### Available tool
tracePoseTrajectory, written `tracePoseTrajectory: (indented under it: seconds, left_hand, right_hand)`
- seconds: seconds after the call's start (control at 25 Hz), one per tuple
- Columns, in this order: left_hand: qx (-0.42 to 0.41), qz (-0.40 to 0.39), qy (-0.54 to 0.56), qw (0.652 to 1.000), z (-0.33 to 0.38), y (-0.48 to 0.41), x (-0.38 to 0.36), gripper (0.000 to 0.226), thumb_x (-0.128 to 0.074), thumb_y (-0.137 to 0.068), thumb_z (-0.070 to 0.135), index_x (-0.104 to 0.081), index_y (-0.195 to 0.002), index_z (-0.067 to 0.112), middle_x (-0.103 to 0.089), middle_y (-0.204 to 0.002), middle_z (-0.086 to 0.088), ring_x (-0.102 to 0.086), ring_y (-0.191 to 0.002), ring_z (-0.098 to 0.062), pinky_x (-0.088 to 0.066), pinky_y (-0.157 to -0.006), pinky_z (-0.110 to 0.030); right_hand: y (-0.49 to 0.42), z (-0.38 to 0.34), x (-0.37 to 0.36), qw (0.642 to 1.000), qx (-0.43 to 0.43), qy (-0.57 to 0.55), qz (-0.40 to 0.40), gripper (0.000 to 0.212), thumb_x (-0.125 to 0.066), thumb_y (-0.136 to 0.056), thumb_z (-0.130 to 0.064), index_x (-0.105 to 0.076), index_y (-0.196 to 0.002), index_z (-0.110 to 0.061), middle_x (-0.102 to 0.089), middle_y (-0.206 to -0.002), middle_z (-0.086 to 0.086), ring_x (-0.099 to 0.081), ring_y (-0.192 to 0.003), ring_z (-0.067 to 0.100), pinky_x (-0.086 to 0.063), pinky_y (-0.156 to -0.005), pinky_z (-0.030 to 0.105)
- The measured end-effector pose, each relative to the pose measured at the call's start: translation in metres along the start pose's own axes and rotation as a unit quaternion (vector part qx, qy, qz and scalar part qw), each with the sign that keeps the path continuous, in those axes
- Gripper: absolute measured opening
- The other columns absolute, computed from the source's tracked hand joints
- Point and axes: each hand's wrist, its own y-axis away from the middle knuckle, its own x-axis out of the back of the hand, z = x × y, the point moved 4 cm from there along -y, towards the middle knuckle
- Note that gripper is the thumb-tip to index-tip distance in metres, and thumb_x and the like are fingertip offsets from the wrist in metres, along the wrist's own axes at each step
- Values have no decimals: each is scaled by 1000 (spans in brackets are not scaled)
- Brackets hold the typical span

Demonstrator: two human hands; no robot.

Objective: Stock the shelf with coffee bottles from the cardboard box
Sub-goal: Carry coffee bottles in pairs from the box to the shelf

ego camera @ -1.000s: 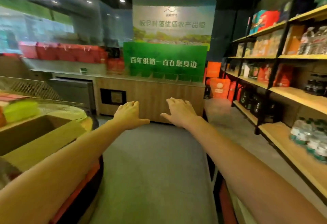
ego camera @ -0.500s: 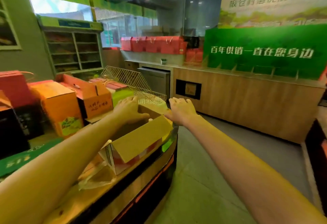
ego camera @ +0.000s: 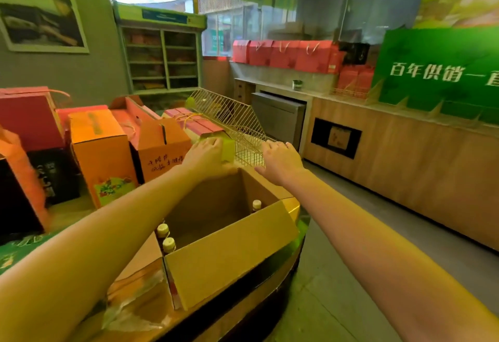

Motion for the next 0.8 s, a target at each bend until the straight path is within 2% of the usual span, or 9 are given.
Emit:
tracePoseTrajectory:
  seconds: [0.16,0.32,0.44,0.56,0.6,0.72,0.8]
  left_hand:
    - [17,-19,4,1000,-9,-56,-34,85,-55,-84,54,-20,-146,7,-26,-152,-15,-25,-141,-31,-22,-116,-43]
    - [12,-44,-1,999,-27,-100,-71,86,-56,-84,53,-19,-146,7,-26,-153,-14,-25,-141,-30,-20,-116,-42]
    - [0,-58,11,998,-44,-132,-101,86,-56,-84,52,-16,-147,9,-22,-155,-13,-21,-143,-29,-18,-117,-41]
    - [-18,-69,53,996,-62,-166,-137,84,-58,-85,48,-16,-148,12,-22,-155,-10,-23,-142,-27,-22,-115,-39]
    - [-23,-77,63,995,-69,-174,-152,84,-59,-85,47,-16,-148,12,-24,-154,-10,-25,-141,-27,-25,-114,-38]
    - [-44,-124,97,987,-89,-190,-203,84,-63,-83,43,-18,-147,13,-34,-150,-10,-37,-135,-25,-36,-107,-36]
    - [-61,-160,119,978,-96,-199,-234,86,-64,-83,40,-16,-149,14,-28,-153,-7,-32,-139,-23,-33,-109,-35]
  right_hand:
    - [-45,15,-38,1000,1,-19,-4,64,-47,-93,-44,-30,-142,-8,-37,-148,12,-33,-139,28,-24,-116,44]
    - [-77,11,-80,997,-26,-65,-31,60,-48,-94,-42,-33,-139,-7,-41,-144,13,-39,-134,29,-31,-110,43]
    - [-93,-2,-116,973,-109,-203,-20,56,-50,-94,-38,-35,-138,-7,-45,-141,11,-42,-130,28,-37,-105,39]
    - [-106,-23,-163,894,-248,-373,37,56,-50,-94,-33,-31,-142,-10,-40,-147,8,-37,-136,25,-36,-109,38]
    - [-110,-30,-182,851,-310,-421,55,58,-50,-94,-32,-29,-144,-12,-37,-149,7,-35,-138,23,-34,-111,39]
    - [-107,-46,-235,692,-502,-507,110,57,-51,-94,-24,-28,-145,-13,-36,-150,7,-34,-139,22,-34,-111,37]
    - [-97,-56,-262,619,-584,-502,155,54,-52,-94,-18,-32,-144,-12,-39,-148,8,-40,-135,23,-40,-107,35]
